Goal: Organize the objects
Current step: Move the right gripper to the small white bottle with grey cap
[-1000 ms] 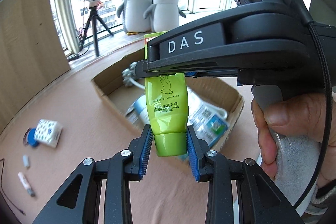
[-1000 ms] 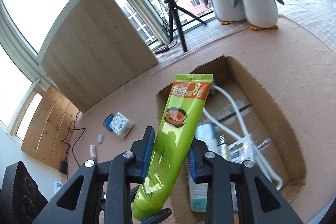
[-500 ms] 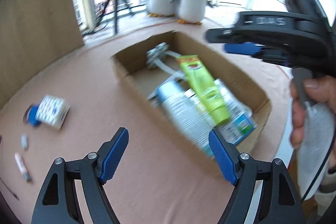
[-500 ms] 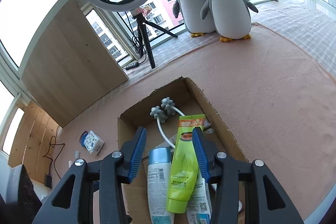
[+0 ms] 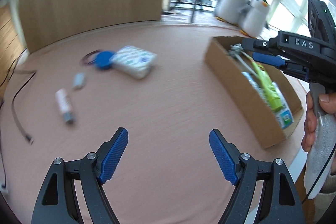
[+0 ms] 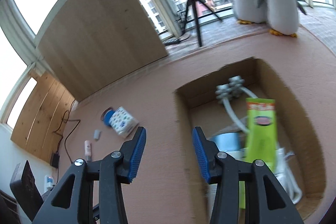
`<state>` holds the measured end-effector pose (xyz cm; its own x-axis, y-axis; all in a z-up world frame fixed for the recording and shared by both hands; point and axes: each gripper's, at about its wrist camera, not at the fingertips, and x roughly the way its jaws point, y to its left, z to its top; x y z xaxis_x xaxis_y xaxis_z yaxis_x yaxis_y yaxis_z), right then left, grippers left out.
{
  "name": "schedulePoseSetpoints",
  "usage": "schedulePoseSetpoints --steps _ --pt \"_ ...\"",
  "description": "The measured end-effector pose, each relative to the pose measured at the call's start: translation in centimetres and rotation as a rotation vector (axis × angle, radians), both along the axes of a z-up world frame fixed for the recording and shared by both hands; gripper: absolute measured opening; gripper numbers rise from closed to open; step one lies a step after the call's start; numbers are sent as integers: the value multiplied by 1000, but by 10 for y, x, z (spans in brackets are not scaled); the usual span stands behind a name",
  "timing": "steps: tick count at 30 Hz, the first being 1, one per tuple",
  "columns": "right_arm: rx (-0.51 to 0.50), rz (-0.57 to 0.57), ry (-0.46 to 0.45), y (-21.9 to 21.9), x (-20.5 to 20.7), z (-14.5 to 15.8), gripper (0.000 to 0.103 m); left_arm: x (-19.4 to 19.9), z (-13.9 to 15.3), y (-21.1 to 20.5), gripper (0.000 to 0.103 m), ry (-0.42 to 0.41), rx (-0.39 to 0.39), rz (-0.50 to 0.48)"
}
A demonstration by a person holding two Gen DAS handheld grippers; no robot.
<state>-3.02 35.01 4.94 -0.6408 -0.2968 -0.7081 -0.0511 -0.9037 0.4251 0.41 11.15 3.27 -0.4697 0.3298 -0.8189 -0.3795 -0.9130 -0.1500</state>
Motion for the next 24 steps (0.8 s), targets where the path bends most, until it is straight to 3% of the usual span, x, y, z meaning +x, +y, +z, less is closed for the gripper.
schedulePoseSetpoints --steps 9,15,19,24 --pt "62 264 -80 -130 -19 -40 42 23 -17 -129 86 -31 34 258" --pt "171 479 -131 -236 -26 -77 42 38 -34 -199 86 -73 65 438" --pt "240 571 -99 -283 -27 -80 42 48 -42 -225 86 -87 78 498" --pt "321 589 -68 -310 -36 -86 38 57 -46 -245 86 -90 93 541"
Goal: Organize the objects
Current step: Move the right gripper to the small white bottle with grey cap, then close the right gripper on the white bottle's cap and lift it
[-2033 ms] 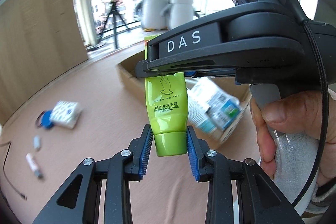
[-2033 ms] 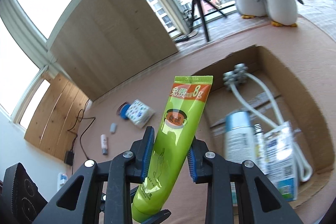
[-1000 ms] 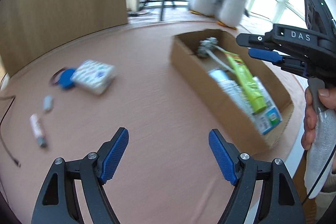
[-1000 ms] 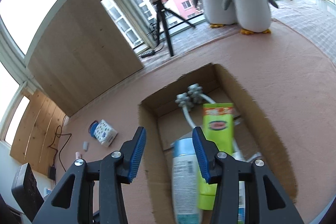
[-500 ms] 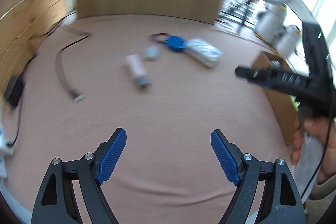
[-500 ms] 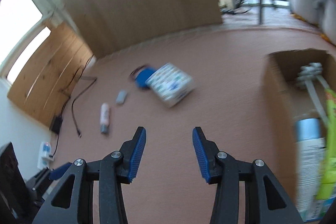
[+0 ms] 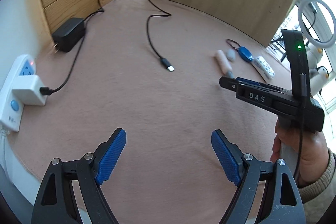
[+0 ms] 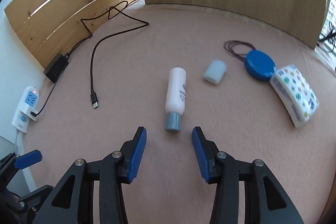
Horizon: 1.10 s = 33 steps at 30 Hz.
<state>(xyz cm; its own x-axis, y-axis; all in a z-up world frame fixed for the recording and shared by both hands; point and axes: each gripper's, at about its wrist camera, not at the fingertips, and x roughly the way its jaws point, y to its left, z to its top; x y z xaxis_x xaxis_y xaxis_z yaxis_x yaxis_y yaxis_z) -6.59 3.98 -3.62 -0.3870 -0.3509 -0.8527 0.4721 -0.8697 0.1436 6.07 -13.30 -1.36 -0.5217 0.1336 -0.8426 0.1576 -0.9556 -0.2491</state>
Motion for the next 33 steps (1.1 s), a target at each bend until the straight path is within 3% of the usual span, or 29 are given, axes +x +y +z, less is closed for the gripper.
schedulePoseSetpoints --steps 1,3,4,12,21,29,30,33 --pt "13 -2 7 -3 -2 0 35 2 0 -2 86 0 2 4" --pt "30 -9 14 -5 -3 0 17 4 -1 -7 86 -2 8 16" --pt "40 -16 19 -4 -3 0 14 4 -2 -8 86 -4 11 19" --pt "20 -2 30 0 14 -2 14 -7 -7 1 86 -30 42 3" --pt "4 12 45 37 102 -1 14 -36 -15 48 86 -79 77 -82" --pt "3 14 72 50 156 -1 14 -55 -22 96 85 -130 77 -164" --pt "-2 15 73 51 160 -1 14 -57 -21 102 84 -132 72 -174" --pt "-9 20 79 53 164 -1 14 -57 -22 121 67 -139 59 -215"
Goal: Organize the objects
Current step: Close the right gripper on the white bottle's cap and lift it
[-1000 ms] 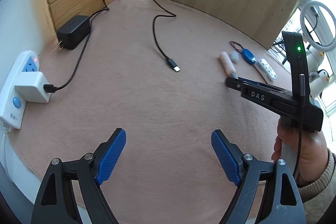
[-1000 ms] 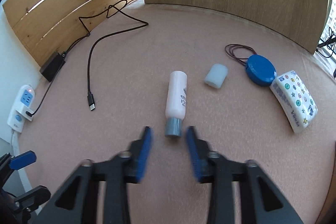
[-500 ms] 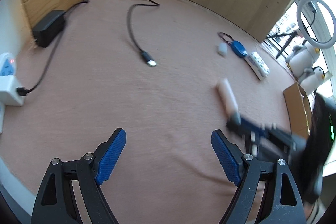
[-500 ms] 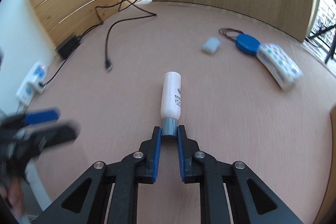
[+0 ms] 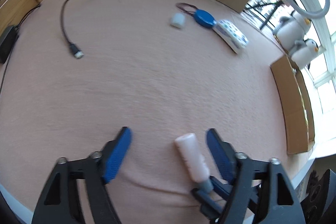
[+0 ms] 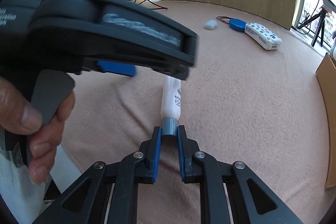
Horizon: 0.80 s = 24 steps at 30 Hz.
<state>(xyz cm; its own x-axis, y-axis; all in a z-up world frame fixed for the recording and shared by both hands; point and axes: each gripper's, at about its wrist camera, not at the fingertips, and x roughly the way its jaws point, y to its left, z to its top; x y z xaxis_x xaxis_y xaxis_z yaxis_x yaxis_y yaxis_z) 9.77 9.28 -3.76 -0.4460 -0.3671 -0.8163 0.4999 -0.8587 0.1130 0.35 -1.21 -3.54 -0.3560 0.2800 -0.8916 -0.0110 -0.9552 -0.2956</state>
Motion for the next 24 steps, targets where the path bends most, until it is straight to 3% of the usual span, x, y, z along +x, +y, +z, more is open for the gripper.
schedulePoseSetpoints --steps 6,24 --pt "-6 2 14 1 2 -1 14 4 0 17 31 -7 -9 -61" --pt "-26 -12 20 2 3 4 14 8 6 17 28 28 -8 -81"
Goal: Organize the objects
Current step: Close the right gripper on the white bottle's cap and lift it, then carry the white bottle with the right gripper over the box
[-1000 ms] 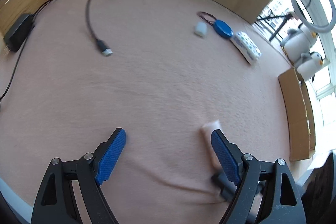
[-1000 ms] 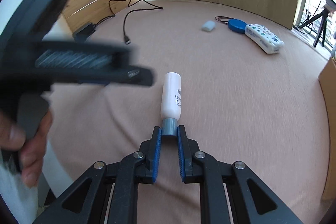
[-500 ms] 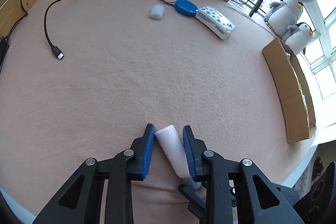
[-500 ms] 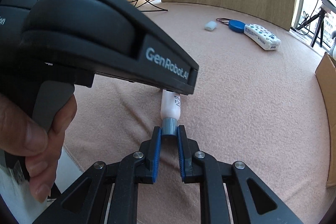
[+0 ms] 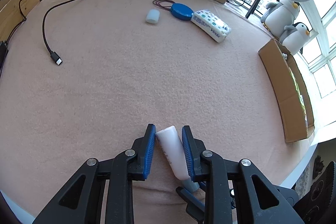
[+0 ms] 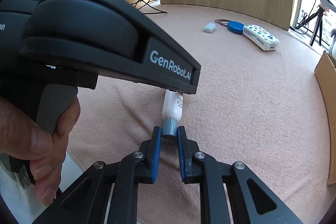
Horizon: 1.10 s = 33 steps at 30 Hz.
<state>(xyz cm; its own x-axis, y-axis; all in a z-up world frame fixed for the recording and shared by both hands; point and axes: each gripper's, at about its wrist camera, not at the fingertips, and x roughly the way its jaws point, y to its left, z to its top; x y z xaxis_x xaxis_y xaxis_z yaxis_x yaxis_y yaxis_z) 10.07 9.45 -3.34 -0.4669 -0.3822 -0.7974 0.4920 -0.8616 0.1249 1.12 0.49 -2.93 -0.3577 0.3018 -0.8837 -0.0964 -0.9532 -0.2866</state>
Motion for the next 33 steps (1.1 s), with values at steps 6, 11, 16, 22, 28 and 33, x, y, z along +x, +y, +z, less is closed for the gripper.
schedulePoseSetpoints --steps 6,11,16,22,28,33 --pt "-8 -2 27 0 -1 11 14 -3 17 2 28 31 0 1" --pt "-18 -5 70 1 -2 29 14 -6 38 3 28 77 6 5" --pt "-25 -5 114 2 -4 47 14 -8 58 4 28 121 9 5" --pt "-25 -8 139 3 -4 56 14 -9 67 4 28 139 13 2" --pt "-23 -19 137 5 -1 55 14 -10 67 9 28 139 10 -10" --pt "-27 -26 138 9 -1 55 14 -11 68 15 28 144 4 -16"
